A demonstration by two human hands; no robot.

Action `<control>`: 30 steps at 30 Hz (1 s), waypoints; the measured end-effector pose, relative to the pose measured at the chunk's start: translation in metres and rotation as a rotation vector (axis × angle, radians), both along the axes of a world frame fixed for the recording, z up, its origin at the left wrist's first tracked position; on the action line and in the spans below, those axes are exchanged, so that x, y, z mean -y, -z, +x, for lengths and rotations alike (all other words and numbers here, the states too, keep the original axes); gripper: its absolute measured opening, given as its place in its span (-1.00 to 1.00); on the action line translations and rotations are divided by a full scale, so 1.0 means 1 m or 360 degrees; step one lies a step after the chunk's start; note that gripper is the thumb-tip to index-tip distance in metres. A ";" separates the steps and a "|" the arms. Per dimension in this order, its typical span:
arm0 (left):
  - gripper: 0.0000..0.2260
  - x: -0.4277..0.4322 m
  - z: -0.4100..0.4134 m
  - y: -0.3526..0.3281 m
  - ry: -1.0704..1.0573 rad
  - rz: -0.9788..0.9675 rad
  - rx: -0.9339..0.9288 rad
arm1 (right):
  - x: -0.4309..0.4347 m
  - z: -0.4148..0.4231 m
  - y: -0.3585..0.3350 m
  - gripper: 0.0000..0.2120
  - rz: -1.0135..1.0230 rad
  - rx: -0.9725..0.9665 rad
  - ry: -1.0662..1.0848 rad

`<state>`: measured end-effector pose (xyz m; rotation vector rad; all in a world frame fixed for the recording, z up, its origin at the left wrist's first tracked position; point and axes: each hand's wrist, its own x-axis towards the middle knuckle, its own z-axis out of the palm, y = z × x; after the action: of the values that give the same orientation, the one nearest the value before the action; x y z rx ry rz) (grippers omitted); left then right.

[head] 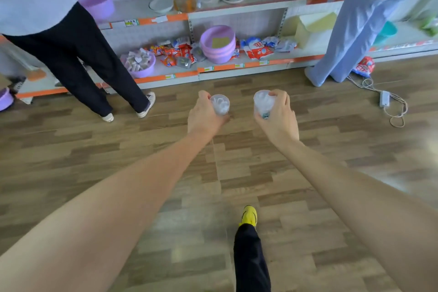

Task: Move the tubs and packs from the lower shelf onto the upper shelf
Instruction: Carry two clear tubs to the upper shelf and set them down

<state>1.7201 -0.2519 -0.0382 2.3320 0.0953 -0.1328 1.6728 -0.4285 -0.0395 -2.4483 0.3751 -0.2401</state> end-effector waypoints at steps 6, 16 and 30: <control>-0.56 0.075 0.107 -0.019 -0.0019 0.0039 0.0048 | 0.067 0.114 -0.022 -0.52 0.0022 -0.0008 -0.0098; -0.62 0.160 0.256 -0.043 0.0034 0.0048 0.0171 | 0.149 0.259 -0.052 -0.51 -0.0016 -0.0014 -0.0143; -0.47 0.214 0.490 -0.025 0.0011 0.0045 0.0174 | 0.209 0.501 -0.038 -0.46 -0.0052 0.0064 -0.0216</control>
<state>2.2098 -0.4657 -0.0136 2.3632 0.0353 -0.0073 2.1739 -0.6380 -0.0015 -2.4848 0.1882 -0.2381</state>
